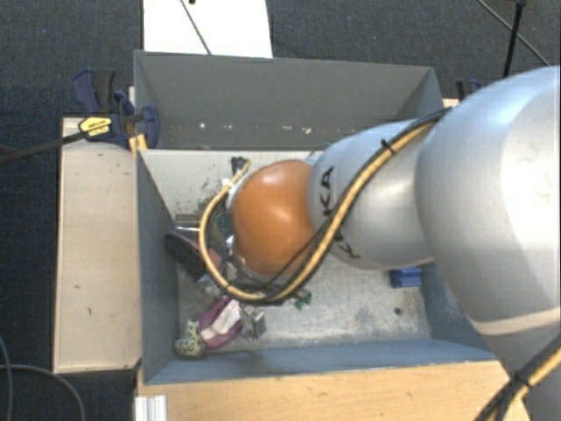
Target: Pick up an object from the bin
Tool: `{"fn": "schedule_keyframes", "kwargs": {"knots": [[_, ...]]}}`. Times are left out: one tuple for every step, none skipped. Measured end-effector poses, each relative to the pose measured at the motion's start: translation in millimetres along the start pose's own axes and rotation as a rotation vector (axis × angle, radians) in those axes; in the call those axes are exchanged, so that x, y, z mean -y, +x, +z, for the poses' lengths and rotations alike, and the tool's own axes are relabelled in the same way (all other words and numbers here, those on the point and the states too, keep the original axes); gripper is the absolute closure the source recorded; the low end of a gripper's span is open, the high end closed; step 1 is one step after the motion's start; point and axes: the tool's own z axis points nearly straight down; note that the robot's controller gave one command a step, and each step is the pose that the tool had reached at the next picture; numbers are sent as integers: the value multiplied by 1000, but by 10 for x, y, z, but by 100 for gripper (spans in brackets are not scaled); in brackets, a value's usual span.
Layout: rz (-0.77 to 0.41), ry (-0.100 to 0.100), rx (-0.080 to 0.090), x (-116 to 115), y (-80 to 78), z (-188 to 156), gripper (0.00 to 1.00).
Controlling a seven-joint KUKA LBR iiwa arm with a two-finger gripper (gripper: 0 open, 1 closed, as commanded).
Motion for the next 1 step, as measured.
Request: {"fn": "schedule_keyframes", "kwargs": {"knots": [[-148, 4, 6, 93, -170, -1250, 100]]}}
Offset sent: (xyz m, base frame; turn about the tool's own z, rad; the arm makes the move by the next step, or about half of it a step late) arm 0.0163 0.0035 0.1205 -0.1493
